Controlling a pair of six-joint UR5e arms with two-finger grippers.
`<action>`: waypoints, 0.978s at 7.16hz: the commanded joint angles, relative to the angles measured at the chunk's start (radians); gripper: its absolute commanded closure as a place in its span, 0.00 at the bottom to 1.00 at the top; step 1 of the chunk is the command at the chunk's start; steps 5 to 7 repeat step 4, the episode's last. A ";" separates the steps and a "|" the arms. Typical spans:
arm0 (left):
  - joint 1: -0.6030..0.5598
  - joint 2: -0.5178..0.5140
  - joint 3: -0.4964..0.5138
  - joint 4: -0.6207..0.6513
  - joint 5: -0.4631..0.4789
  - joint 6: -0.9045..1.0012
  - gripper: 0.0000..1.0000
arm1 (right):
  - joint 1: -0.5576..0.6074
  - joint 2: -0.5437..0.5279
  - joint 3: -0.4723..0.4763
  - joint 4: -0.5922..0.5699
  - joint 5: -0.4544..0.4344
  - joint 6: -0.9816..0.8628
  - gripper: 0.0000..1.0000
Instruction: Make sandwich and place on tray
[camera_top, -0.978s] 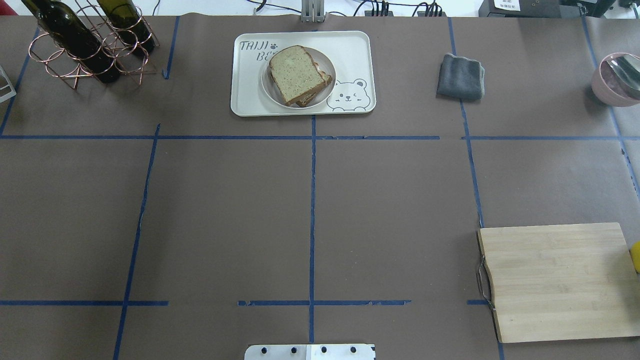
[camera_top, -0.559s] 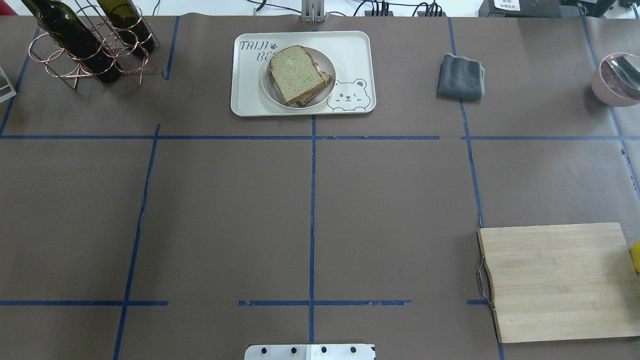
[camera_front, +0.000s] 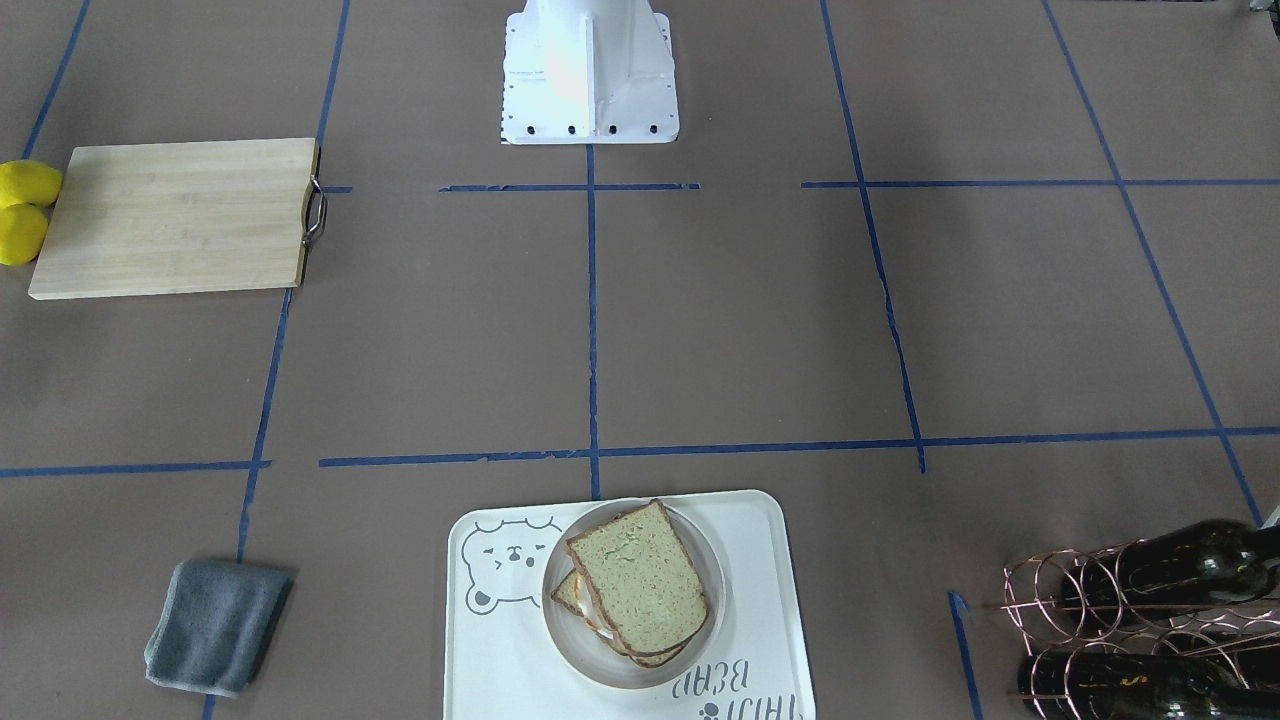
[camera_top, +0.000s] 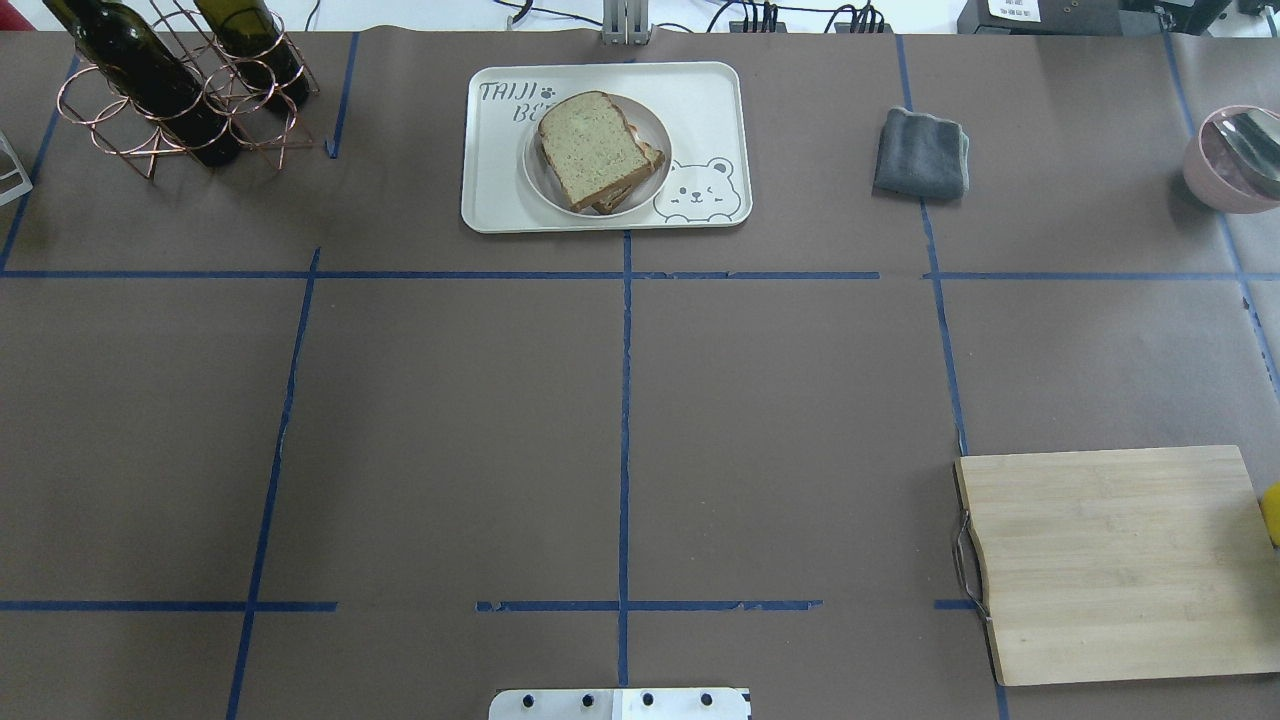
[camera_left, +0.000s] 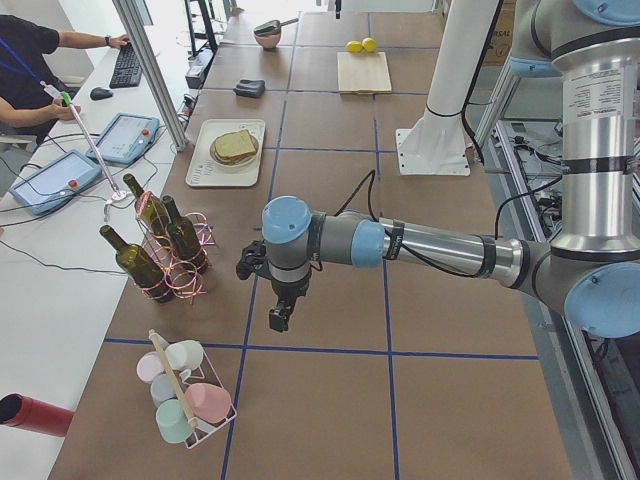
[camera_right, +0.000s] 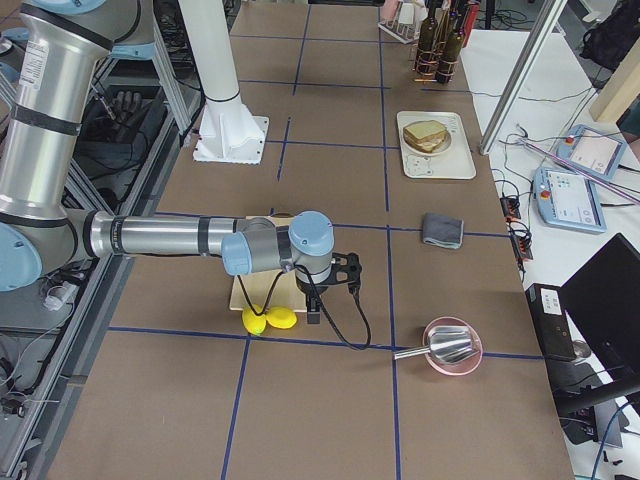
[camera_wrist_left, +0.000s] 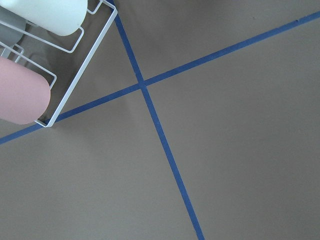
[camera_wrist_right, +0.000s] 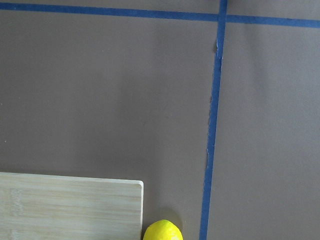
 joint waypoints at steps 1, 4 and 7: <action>-0.001 -0.019 0.005 0.049 0.018 0.000 0.00 | 0.012 0.000 0.000 -0.001 0.008 -0.002 0.00; 0.001 -0.019 0.036 0.043 0.019 0.003 0.00 | 0.061 0.000 0.019 -0.006 0.076 -0.002 0.00; 0.001 -0.019 0.036 0.043 0.019 0.003 0.00 | 0.061 0.000 0.019 -0.006 0.076 -0.002 0.00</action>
